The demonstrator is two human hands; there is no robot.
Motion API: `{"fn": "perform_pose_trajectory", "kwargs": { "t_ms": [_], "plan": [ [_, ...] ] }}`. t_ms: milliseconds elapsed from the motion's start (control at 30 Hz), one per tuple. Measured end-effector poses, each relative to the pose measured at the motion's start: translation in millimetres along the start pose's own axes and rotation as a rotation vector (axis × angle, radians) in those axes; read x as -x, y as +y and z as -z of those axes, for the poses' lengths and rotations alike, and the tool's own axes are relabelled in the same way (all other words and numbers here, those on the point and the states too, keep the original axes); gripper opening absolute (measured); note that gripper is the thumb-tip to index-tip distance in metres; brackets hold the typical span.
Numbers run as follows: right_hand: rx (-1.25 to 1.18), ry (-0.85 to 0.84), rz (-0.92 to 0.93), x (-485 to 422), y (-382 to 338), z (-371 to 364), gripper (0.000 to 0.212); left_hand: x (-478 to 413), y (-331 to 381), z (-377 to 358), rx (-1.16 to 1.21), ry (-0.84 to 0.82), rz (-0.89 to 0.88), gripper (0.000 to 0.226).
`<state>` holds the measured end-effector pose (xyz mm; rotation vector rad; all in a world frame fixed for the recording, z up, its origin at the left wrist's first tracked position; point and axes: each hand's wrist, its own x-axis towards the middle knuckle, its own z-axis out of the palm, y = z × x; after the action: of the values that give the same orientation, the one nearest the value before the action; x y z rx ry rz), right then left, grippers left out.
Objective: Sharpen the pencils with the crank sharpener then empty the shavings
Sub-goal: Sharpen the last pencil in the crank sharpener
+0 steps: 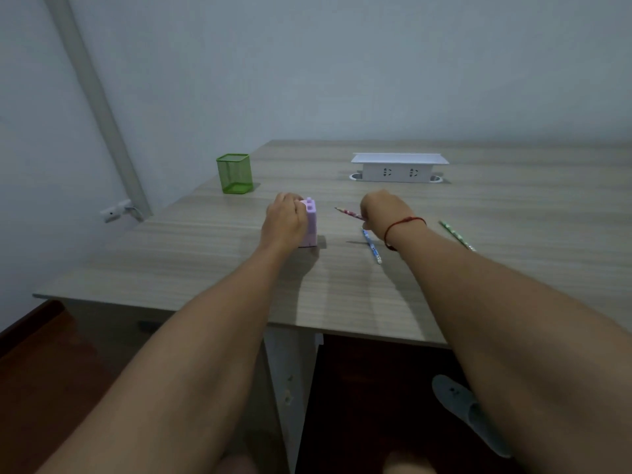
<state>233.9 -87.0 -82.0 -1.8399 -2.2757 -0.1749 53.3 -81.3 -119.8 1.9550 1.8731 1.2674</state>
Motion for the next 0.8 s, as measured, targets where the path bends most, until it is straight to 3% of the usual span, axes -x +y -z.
{"fn": "perform_pose_trajectory", "kwargs": {
  "t_ms": [133, 300, 567, 667, 800],
  "plan": [
    [-0.098, 0.004, -0.062, 5.7, 3.7, -0.7, 0.018, 8.2, 8.1, -2.0, 0.030, -0.006, 0.001, 0.055],
    [-0.205, 0.031, -0.204, 19.5, 13.9, -2.9, 0.019, 18.1, 21.9, -16.7, 0.037, 0.026, -0.029, 0.033],
    [-0.239, 0.035, -0.291, 33.4, 10.4, -16.7, 0.011, 21.7, 24.0, -23.9, 0.052, 0.086, -0.026, 0.030],
    [-0.233, 0.034, -0.270, 35.2, 6.7, -21.2, 0.029, 22.0, 25.0, -24.1, 0.047, 0.091, -0.017, 0.030],
    [-0.225, 0.023, -0.270, 33.9, 3.7, -20.7, 0.030, 21.0, 23.7, -24.0, 0.045, 0.086, -0.025, 0.029]
  ]
}}
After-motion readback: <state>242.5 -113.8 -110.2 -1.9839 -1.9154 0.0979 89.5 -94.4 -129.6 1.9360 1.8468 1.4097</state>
